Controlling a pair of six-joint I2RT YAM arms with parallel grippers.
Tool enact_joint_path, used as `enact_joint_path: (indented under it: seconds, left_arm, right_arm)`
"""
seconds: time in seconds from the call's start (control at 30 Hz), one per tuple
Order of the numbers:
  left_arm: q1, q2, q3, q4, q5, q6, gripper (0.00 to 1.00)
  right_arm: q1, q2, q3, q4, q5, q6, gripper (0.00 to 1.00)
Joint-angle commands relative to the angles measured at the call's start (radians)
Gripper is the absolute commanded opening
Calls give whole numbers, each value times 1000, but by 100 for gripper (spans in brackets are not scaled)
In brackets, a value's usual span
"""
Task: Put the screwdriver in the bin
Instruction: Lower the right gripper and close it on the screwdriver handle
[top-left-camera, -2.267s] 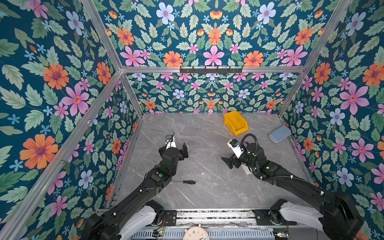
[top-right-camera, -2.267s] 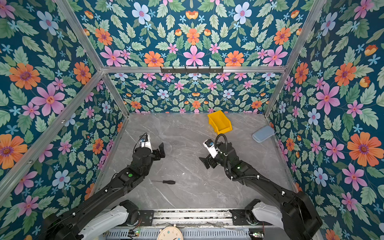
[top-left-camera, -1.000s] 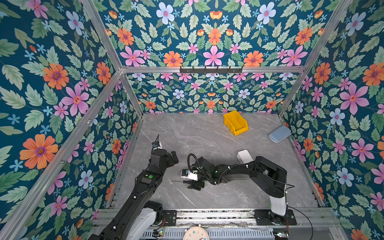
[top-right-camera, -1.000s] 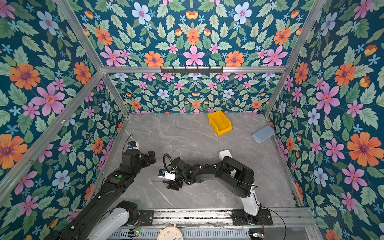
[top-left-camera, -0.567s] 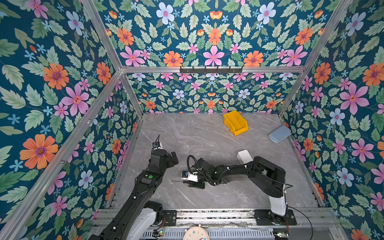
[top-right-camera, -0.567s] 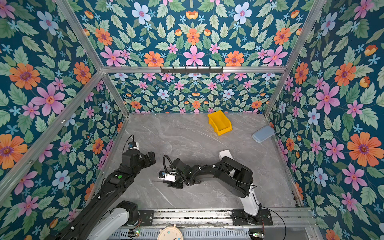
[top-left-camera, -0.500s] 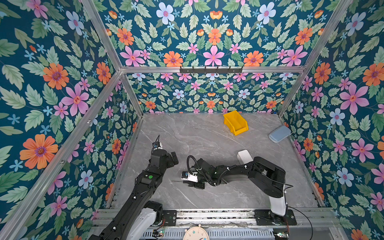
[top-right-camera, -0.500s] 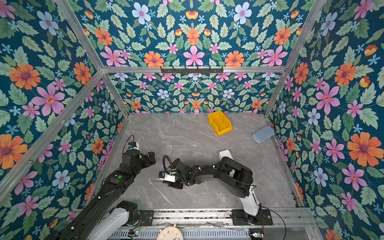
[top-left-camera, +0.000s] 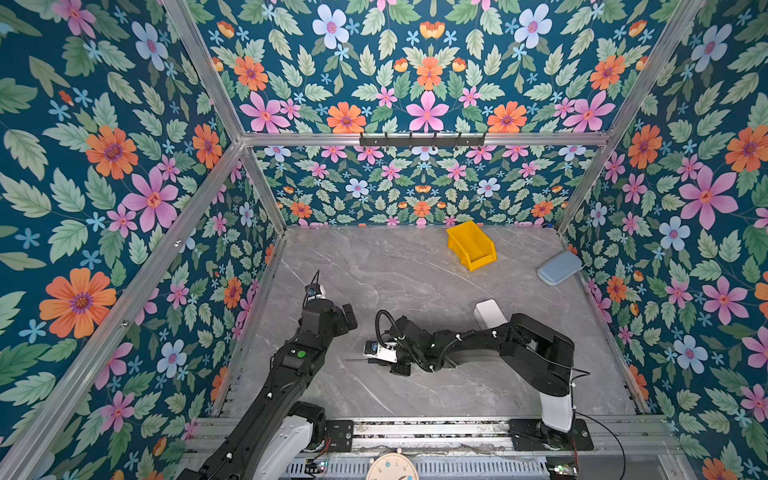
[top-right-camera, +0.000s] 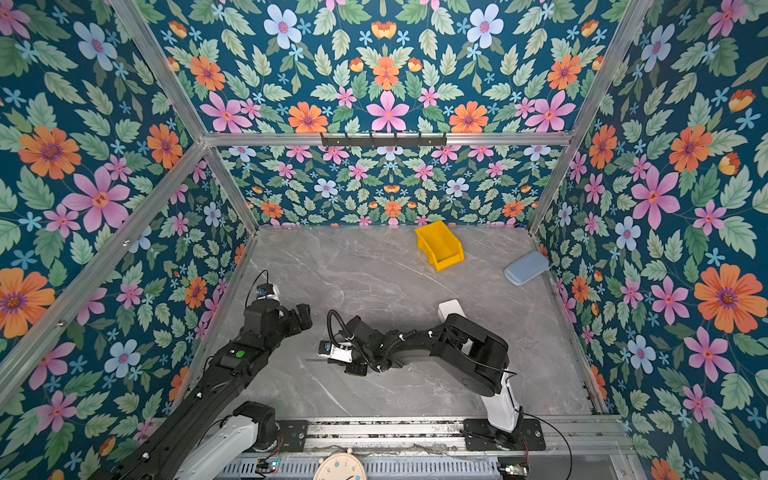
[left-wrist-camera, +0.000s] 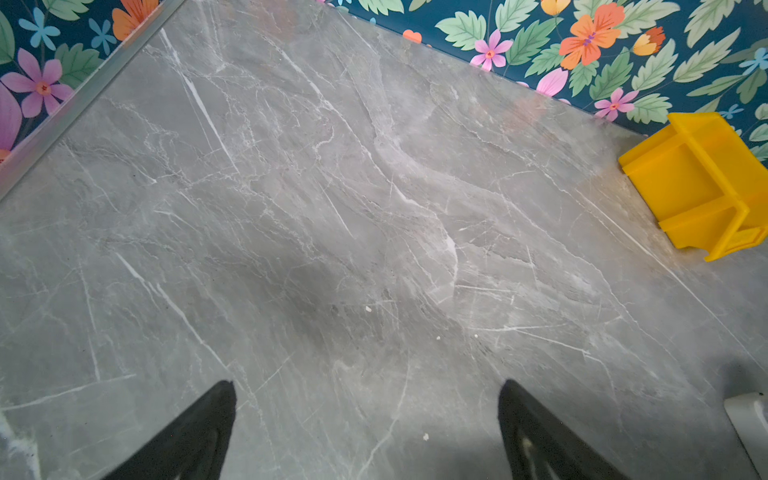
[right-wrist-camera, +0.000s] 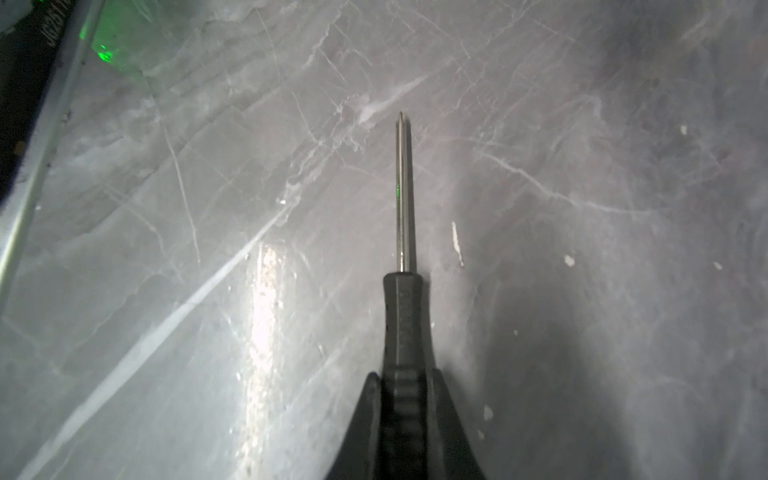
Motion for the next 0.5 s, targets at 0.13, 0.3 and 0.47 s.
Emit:
enact_joint_path:
  seconds: [0.13,0.3,0.47]
  left_arm:
    - [1,-17,7,20,-1,24,100]
    - [2,-17,10,29,-3,35,100]
    - [0,-17,6,80,23,75,100]
  right_arm:
    - [-3,-40,-23,26,14,38,0]
    - [-31,-70,-56,77,10,97,0]
    - [-77,-117,-104,118,23,143,0]
